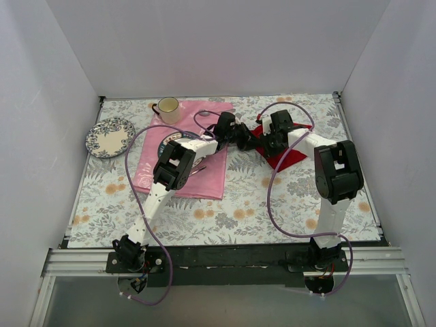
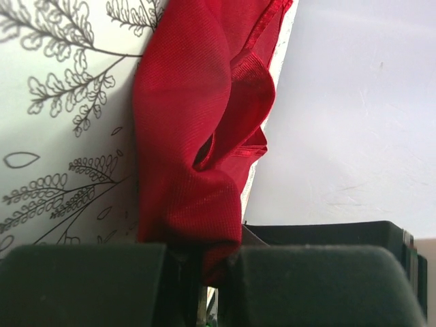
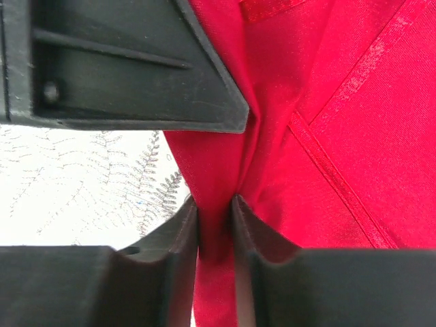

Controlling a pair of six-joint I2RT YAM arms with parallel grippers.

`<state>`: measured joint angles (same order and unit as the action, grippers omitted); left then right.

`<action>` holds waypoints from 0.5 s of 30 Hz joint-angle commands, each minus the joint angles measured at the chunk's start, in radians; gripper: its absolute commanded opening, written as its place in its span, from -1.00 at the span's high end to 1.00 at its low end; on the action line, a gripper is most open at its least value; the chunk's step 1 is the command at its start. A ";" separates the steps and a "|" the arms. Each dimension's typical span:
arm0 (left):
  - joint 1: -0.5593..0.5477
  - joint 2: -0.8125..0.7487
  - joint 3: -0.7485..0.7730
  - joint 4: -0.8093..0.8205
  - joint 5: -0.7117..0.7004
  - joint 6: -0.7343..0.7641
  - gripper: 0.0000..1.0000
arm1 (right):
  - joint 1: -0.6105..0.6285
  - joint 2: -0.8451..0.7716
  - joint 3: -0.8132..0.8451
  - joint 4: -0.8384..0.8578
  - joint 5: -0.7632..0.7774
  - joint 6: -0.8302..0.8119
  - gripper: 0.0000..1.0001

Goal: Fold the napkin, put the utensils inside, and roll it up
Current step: Roll the napkin with the utensil

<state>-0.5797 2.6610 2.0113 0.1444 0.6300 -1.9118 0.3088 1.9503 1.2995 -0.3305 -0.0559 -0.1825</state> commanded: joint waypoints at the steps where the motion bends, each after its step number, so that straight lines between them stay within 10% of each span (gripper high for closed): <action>1: 0.017 0.013 0.047 -0.138 -0.027 0.075 1.00 | -0.023 0.079 -0.049 -0.074 -0.125 0.051 0.59; 15: 0.046 -0.261 0.081 -0.379 -0.117 0.283 0.08 | -0.043 0.070 -0.097 -0.074 -0.378 0.175 0.96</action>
<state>-0.5468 2.6080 2.1273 -0.1246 0.5961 -1.7218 0.2554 1.9667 1.2823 -0.2890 -0.3374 -0.0582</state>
